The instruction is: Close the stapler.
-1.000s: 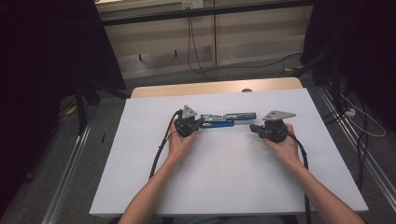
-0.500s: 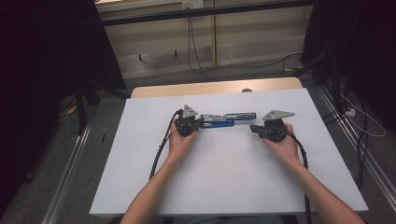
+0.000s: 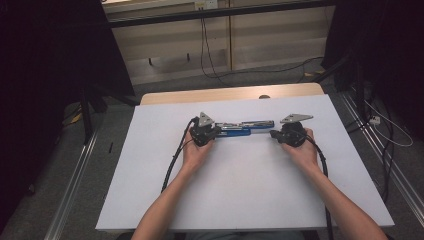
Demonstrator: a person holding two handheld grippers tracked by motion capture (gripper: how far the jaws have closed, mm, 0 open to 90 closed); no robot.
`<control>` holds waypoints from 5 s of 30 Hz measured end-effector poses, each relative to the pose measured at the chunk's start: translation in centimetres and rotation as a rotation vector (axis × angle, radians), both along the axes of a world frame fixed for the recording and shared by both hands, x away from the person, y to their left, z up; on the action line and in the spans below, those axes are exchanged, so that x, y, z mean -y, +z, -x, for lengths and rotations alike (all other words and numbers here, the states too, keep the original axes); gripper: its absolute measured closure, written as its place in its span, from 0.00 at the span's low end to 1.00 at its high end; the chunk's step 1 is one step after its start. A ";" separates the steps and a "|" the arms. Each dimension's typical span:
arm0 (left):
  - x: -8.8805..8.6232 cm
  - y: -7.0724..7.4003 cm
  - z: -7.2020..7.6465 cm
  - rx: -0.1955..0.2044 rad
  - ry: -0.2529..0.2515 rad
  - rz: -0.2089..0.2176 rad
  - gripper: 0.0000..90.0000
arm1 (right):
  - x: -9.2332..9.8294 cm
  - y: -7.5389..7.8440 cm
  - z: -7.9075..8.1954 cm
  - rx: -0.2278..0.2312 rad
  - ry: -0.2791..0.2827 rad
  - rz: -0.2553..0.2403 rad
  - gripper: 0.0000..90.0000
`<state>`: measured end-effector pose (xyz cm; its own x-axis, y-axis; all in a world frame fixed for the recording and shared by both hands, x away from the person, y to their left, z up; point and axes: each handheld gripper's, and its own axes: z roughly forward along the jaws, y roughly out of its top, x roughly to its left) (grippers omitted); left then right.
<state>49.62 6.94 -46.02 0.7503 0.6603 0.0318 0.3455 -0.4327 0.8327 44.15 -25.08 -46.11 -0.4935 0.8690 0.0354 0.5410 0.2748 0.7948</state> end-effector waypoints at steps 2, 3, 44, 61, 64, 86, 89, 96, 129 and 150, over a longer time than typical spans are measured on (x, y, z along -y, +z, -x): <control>-0.1 0.0 0.0 -0.009 0.005 0.008 1.00 | 0.0 -0.1 -0.3 -0.005 -0.011 -0.001 1.00; -0.1 0.0 -0.1 -0.013 0.005 0.018 1.00 | 0.1 -0.1 -0.5 -0.006 -0.017 0.005 1.00; 0.3 -0.1 0.2 0.018 0.005 -0.012 1.00 | -0.4 -0.3 -2.2 -0.070 -0.037 0.021 1.00; 0.4 -0.1 0.4 0.032 0.005 -0.021 1.00 | -0.6 -0.4 -2.5 -0.057 -0.028 0.018 1.00; 0.4 -0.1 0.4 0.033 0.006 -0.019 1.00 | -0.6 -0.4 -2.5 -0.056 -0.028 0.018 1.00; 0.5 -0.1 0.5 0.050 0.003 -0.037 1.00 | -1.0 -0.4 -2.6 -0.043 -0.027 0.009 1.00; 0.5 -0.1 0.5 0.054 -0.002 -0.042 1.00 | -1.0 -0.3 -2.6 -0.038 -0.030 0.007 1.00; 0.6 -0.1 0.6 0.059 -0.007 -0.044 1.00 | -1.2 0.1 -2.6 -0.012 -0.032 0.003 1.00; 0.0 0.0 0.3 0.010 -0.004 0.001 0.93 | -1.8 0.7 -2.3 0.047 -0.018 -0.075 0.79; -1.5 1.0 1.1 0.015 0.069 -0.016 0.21 | -1.1 1.8 -1.1 0.065 -0.043 -0.116 0.09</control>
<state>48.55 8.48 -44.98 0.7023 0.7099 0.0537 0.3627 -0.4216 0.8311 45.28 -23.95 -44.26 -0.4605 0.8813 0.1059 0.4965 0.1568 0.8537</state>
